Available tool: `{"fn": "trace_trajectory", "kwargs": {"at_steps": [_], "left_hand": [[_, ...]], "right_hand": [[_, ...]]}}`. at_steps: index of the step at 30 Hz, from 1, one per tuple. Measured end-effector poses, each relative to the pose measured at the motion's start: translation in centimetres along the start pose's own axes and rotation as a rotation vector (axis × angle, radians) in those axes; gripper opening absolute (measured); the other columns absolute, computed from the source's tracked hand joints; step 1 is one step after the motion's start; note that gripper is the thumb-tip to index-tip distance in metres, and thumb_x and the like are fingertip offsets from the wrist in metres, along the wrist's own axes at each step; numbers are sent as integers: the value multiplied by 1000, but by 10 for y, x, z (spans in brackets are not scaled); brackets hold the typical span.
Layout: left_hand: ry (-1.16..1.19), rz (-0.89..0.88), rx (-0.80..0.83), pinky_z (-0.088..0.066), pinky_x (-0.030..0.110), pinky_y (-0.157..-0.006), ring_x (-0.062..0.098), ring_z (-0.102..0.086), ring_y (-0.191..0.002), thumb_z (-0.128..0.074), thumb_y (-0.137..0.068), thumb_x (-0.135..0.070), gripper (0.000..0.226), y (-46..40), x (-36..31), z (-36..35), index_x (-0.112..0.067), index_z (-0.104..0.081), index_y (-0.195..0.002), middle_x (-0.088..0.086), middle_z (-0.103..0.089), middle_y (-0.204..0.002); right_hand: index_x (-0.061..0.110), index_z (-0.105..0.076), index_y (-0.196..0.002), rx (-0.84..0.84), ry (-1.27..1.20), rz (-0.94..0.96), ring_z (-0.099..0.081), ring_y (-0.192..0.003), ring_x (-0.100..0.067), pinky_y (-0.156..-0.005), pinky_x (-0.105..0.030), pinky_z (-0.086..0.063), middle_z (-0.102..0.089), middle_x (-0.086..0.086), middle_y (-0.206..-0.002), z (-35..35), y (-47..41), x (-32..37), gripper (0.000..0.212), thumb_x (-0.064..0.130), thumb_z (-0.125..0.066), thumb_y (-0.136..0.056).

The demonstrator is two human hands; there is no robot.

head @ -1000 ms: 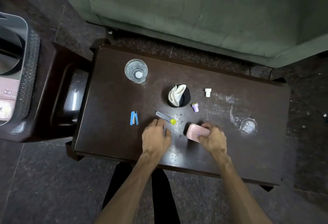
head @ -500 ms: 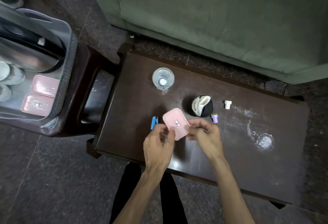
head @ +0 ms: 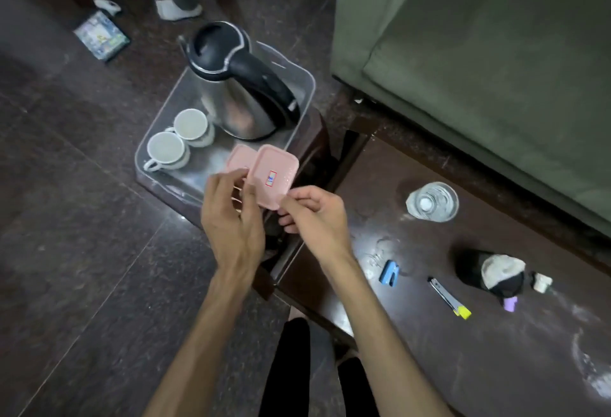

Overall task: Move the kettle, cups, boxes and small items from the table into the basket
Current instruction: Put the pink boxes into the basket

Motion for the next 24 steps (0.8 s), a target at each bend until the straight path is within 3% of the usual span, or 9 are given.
{"fn": "trace_trajectory", "kwargs": {"at_steps": [3,6,8,11,14,17,21,24], "left_hand": [[-106,-30,-7,-45,32,-79,15,-54,-86,-61,-96,-12,19,-48,17,28,-6,-73,-109,11,-63,-101],[-195,-2,44,-43,28,-83,22,-60,-91,-58,-96,-11,24,-88,39,45,-7,-74,-114,12,-66,-112],[-266,12,75,-43,29,-85,30,-64,-98,-57,-96,-10,26,-110,56,51,-7,-74,-115,13,-67,-117],[-400,21,140,-48,42,-90,39,-64,-104,-58,-93,-13,30,-130,79,53,-11,-72,-120,15,-68,-120],[-510,-11,241,-51,51,-82,46,-65,-103,-60,-92,-14,33,-130,95,45,-10,-69,-123,22,-68,-118],[-548,-18,293,-52,50,-76,48,-65,-98,-58,-90,-20,37,-120,108,39,-10,-68,-124,24,-68,-112],[-625,-68,310,-50,49,-75,49,-64,-89,-64,-83,-21,36,-108,116,30,-8,-68,-115,24,-66,-101],[-589,-60,255,-50,49,-78,45,-60,-92,-70,-82,-21,44,-102,115,28,-9,-66,-123,22,-60,-105]], "right_hand": [[17,-75,-72,7,99,18,-70,-55,-16,-67,-42,-64,-77,-2,-67,-56,-14,16,17,29,-70,-83],[15,-77,-72,-7,215,12,-77,-76,-34,-81,-54,-63,-79,-5,-71,-102,-30,31,24,36,-68,-78],[12,-78,-72,-6,256,3,-77,-79,-39,-80,-54,-64,-79,-9,-72,-128,-42,39,26,35,-67,-75],[10,-81,-80,-17,320,-7,-78,-81,-37,-81,-48,-65,-80,-11,-76,-153,-59,42,27,32,-66,-75],[7,-80,-89,-38,403,-40,-79,-85,-37,-82,-45,-65,-81,-16,-86,-161,-70,36,35,34,-66,-74],[6,-80,-91,-42,478,-64,-78,-86,-34,-81,-42,-65,-80,-16,-88,-161,-72,22,43,42,-71,-69],[9,-81,-92,-75,528,-63,-78,-90,-33,-82,-41,-64,-80,-15,-91,-151,-71,7,33,37,-70,-77],[14,-82,-84,-70,482,-5,-77,-84,-37,-79,-44,-65,-80,-14,-81,-137,-61,4,21,29,-68,-77]]}}
Point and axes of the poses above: each hand's wrist, its own y-axis away from the middle knuckle, its own z-axis out of the back of the hand, x = y × z, the point moved 4 cm from there along -y, towards the middle knuckle
